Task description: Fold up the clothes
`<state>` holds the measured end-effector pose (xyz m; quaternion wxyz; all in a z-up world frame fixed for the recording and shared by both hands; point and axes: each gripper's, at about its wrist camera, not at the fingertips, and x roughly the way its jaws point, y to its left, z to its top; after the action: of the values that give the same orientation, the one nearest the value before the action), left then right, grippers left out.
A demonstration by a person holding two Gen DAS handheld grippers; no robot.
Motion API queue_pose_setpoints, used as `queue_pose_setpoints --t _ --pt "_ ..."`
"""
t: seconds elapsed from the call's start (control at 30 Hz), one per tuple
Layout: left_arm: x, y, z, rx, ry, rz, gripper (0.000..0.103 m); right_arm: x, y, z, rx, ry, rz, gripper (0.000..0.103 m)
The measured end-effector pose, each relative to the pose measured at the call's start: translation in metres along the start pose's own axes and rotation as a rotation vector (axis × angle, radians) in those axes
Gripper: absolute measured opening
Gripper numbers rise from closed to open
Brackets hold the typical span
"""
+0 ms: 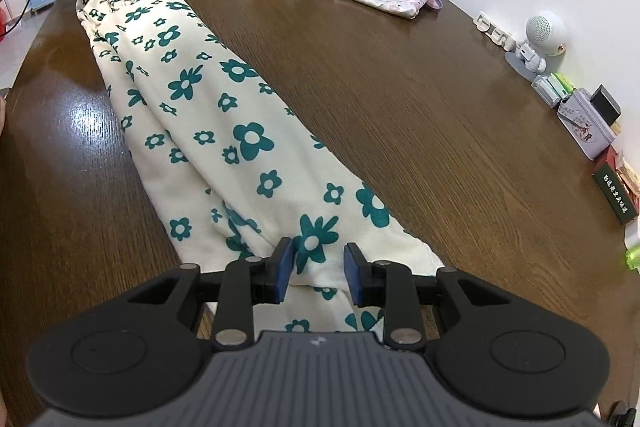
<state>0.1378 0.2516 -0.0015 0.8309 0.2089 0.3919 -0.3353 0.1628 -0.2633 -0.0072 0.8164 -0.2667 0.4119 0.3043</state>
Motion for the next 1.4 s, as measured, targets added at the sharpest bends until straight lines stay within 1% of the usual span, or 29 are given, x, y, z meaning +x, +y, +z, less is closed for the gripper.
queue_pose_setpoints --t 0.07,0.1,0.13,0.17,0.23,0.33,0.4,0.5,0.57,0.6,0.67,0.7,0.73,0.77,0.8,0.83,0.9,1.0,1.17,1.27,1.3,1.33,1.37,1.4 --pt "-0.007 -0.001 0.005 0.008 -0.009 0.009 0.031 0.000 0.001 0.001 0.002 0.002 -0.003 0.027" --pt "-0.013 0.000 0.009 0.018 -0.031 0.023 0.036 0.000 0.000 0.001 0.007 0.000 -0.002 0.027" --pt "-0.018 0.002 0.014 0.021 -0.055 0.041 0.038 0.000 0.000 0.000 0.011 -0.002 0.000 0.027" --pt "-0.021 0.005 0.020 0.021 -0.075 0.048 0.039 -0.001 0.000 0.000 0.014 -0.003 0.002 0.027" --pt "-0.017 0.010 0.036 0.033 -0.101 0.038 0.039 -0.001 0.000 0.000 0.018 -0.004 0.000 0.027" --pt "0.006 0.014 0.062 0.093 -0.080 0.012 0.039 -0.002 0.002 -0.001 0.018 -0.006 -0.012 0.027" --pt "0.026 0.017 0.075 0.120 -0.052 -0.023 0.039 -0.002 0.004 -0.001 0.019 -0.009 -0.021 0.027" --pt "0.053 0.023 0.083 0.141 0.014 -0.070 0.038 -0.003 0.005 -0.002 0.024 -0.012 -0.027 0.027" --pt "0.063 0.027 0.082 0.140 0.058 -0.097 0.037 -0.003 0.007 -0.001 0.018 -0.009 -0.035 0.027" --pt "0.063 0.030 0.079 0.130 0.072 -0.107 0.030 -0.002 0.007 -0.001 0.014 -0.008 -0.039 0.027" --pt "0.061 0.038 0.074 0.102 0.101 -0.125 0.022 -0.002 0.008 -0.001 0.007 -0.005 -0.047 0.027" --pt "0.058 0.042 0.070 0.083 0.108 -0.128 0.022 -0.002 0.009 -0.001 0.004 -0.003 -0.051 0.027" --pt "0.055 0.047 0.065 0.061 0.110 -0.126 0.022 -0.002 0.010 -0.001 0.001 -0.002 -0.055 0.027" --pt "0.051 0.050 0.061 0.048 0.112 -0.115 0.019 -0.002 0.010 0.000 -0.003 -0.001 -0.059 0.027" --pt "0.047 0.052 0.056 0.042 0.113 -0.098 0.014 -0.002 0.011 0.000 -0.006 0.001 -0.063 0.027" --pt "0.043 0.053 0.051 0.039 0.116 -0.078 0.012 -0.002 0.012 0.000 -0.009 0.002 -0.067 0.027" --pt "0.037 0.055 0.041 0.028 0.115 -0.045 0.012 -0.002 0.013 0.000 -0.016 0.005 -0.075 0.027" --pt "0.027 0.060 0.027 -0.005 0.095 -0.015 0.012 -0.002 0.014 0.000 -0.018 0.005 -0.086 0.027" --pt "0.020 0.066 0.018 -0.059 0.071 0.030 0.012 -0.001 0.017 0.000 -0.023 0.002 -0.101 0.027" --pt "0.015 0.058 0.019 -0.054 0.064 0.089 0.019 -0.001 0.017 0.000 -0.019 -0.006 -0.102 0.027" --pt "0.012 0.055 0.019 -0.049 0.057 0.111 0.029 -0.001 0.017 -0.001 -0.017 -0.011 -0.103 0.027" --pt "0.007 0.051 0.019 -0.050 0.035 0.141 0.036 -0.001 0.018 -0.002 -0.015 -0.016 -0.103 0.027" --pt "-0.001 0.046 0.020 -0.060 -0.005 0.163 0.048 -0.002 0.018 -0.003 -0.013 -0.022 -0.103 0.027" --pt "-0.008 0.041 0.021 -0.075 -0.050 0.177 0.051 -0.002 0.019 -0.003 -0.011 -0.027 -0.103 0.026"
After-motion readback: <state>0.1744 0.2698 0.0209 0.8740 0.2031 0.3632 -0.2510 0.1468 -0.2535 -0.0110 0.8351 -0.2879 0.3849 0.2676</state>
